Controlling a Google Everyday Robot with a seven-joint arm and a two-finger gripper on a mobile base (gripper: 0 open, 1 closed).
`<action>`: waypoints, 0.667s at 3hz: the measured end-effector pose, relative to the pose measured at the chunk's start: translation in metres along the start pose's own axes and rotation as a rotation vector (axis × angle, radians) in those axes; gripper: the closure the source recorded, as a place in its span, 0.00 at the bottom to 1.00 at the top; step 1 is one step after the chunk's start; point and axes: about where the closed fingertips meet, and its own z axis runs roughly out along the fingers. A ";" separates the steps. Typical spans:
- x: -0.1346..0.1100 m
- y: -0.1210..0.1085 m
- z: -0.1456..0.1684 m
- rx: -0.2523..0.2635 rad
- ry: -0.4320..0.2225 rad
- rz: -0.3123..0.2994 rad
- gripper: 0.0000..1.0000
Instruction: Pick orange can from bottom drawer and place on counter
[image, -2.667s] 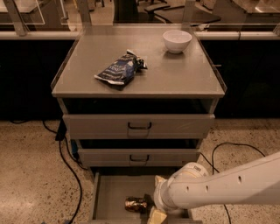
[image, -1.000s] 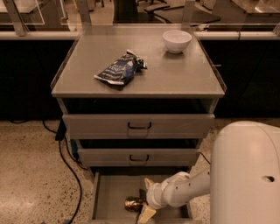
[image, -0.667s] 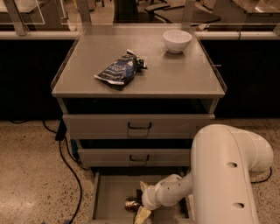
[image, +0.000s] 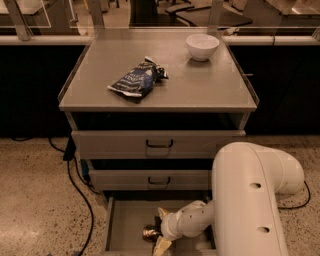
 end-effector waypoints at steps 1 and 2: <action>0.001 -0.002 0.030 0.003 -0.025 -0.022 0.00; -0.008 -0.004 0.085 -0.009 -0.064 -0.045 0.00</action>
Offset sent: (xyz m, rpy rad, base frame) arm 0.0436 0.0568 -0.1002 0.0785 -0.0323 0.0621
